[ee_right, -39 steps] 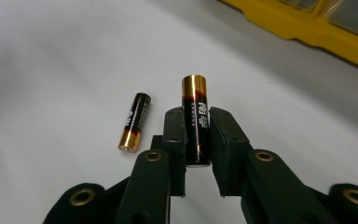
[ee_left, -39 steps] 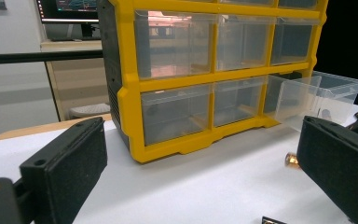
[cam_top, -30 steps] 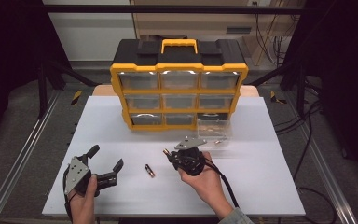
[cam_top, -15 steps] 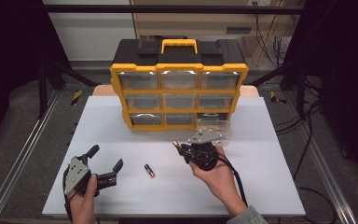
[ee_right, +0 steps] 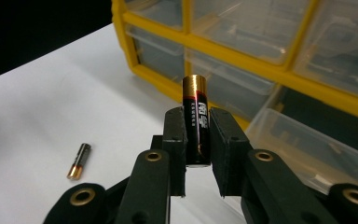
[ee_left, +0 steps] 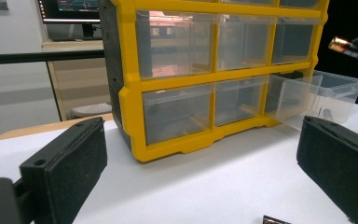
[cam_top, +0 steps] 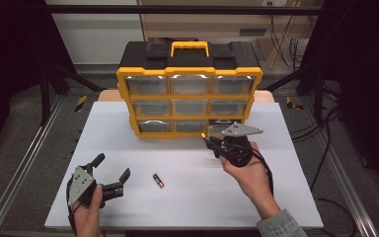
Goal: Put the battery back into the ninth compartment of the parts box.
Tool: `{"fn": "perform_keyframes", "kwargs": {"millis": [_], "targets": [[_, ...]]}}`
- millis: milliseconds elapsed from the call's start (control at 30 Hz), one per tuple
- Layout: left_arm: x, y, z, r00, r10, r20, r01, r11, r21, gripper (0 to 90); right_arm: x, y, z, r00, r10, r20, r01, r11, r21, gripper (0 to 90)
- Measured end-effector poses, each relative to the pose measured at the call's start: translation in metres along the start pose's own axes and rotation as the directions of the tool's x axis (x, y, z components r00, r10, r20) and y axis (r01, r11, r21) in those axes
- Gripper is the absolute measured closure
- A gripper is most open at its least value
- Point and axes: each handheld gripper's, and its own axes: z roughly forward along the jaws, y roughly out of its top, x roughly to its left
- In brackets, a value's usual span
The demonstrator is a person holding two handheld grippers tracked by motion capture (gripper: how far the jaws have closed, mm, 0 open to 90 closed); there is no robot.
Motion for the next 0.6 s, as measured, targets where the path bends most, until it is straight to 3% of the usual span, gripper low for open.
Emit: {"fn": "perform_keyframes", "kwargs": {"millis": [300,600], "targets": [[0.0,0.0,0.0,1.0,0.001,0.001,-0.001,1.0,0.001,1.5,-0.027,0.006,-0.013,0.9988,0.021,0.044,-0.02,0.9998,-0.007,76.6],[0.0,0.0,0.0,1.0,0.002,0.001,-0.002,1.0,0.002,1.5,-0.046,0.006,-0.022,0.9956,0.047,0.081,-0.047,0.9989,-0.011,76.6]]}}
